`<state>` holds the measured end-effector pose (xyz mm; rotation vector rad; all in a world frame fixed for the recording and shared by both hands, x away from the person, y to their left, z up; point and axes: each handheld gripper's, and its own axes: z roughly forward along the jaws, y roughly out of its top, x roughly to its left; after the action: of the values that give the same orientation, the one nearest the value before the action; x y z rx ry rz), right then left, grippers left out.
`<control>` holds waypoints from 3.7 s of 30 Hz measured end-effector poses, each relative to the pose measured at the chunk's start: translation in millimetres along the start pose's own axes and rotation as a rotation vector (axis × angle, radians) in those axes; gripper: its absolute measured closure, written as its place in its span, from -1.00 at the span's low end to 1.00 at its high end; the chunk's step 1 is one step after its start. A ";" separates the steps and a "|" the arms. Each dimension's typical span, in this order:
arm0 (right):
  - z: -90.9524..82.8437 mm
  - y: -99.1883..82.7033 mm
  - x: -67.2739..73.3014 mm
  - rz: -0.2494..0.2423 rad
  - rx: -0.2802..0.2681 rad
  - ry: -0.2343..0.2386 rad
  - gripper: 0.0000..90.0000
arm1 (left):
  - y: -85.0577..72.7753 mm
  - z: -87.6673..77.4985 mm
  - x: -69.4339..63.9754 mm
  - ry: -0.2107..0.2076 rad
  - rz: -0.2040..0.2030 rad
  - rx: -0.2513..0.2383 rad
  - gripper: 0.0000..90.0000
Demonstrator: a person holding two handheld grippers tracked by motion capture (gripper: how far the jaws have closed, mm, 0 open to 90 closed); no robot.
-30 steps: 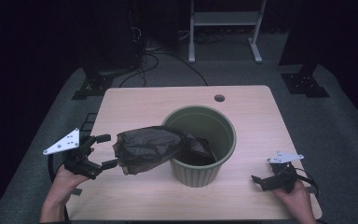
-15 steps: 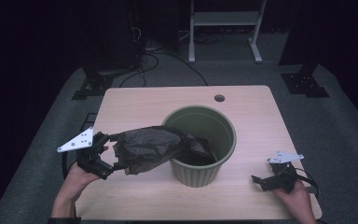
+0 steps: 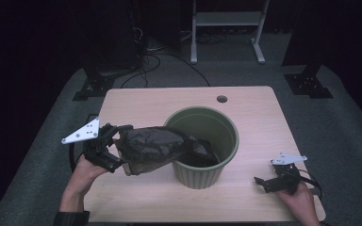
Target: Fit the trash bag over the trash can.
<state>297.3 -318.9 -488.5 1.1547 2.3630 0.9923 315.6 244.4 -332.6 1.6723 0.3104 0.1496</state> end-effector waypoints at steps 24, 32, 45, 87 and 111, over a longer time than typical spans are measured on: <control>0.0 0.0 0.0 0.000 0.000 0.000 -1.00 | 21.6 50.4 15.8 -0.109 0.018 0.023 0.15; 0.0 0.0 0.0 0.000 0.000 0.000 -1.00 | 42.0 80.3 23.8 -0.139 0.041 0.060 0.20; -1.1 -0.9 0.3 -0.004 -0.001 -0.002 -1.00 | 53.0 119.4 30.5 -0.167 0.047 0.084 0.23; -96.9 124.0 32.1 -0.097 -0.460 0.395 -0.33 | 54.1 135.9 33.4 -0.164 0.023 0.150 0.23; -83.2 190.5 75.9 -0.234 -0.504 0.591 0.19 | 53.4 138.6 32.7 -0.165 0.023 0.171 0.22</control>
<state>310.4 -214.4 -293.8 0.4189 2.3415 1.8892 391.4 116.7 -300.1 1.8457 0.1834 0.0015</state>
